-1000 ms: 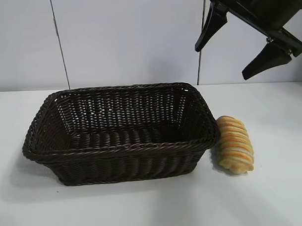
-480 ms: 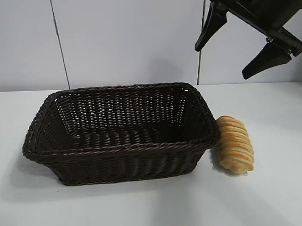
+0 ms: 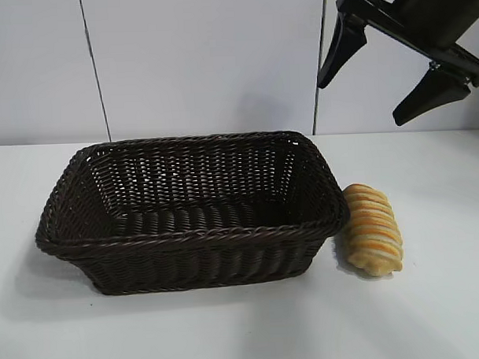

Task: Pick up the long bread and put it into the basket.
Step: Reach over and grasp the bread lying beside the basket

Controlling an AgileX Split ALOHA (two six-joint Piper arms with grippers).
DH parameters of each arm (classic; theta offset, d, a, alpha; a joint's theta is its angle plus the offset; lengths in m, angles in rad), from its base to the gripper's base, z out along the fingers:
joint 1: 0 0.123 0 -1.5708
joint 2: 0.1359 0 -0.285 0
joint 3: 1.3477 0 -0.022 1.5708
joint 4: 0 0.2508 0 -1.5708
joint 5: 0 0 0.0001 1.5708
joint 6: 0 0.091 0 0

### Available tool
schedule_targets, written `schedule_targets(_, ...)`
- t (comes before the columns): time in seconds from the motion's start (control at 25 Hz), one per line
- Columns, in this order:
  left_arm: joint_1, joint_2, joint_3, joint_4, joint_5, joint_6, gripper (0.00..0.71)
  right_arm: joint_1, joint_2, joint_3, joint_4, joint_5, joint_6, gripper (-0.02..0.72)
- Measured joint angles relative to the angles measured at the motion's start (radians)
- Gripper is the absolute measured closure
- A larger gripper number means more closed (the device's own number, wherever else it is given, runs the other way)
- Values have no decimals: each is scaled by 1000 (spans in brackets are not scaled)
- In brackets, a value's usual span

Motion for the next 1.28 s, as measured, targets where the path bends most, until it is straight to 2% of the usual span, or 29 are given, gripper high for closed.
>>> schedule_targets(0.2, 0, 0, 0, 0, 0, 0, 16, 0, 0, 0, -130, 1, 32, 8)
schedule_targets(0.36, 0, 0, 1, 0, 0, 0, 16, 0, 6, 0, -161, -20, 39, 8)
schedule_targets(0.52, 0, 0, 1, 0, 0, 0, 16, 0, 59, 11, -161, -31, 40, 8)
schedule_targets(0.8, 0, 0, 1, 0, 0, 0, 16, 0, 183, 38, -94, -109, 42, 8)
schedule_targets(1.28, 0, 0, 1, 0, 0, 0, 16, 0, 254, 38, -79, -180, 41, 12)
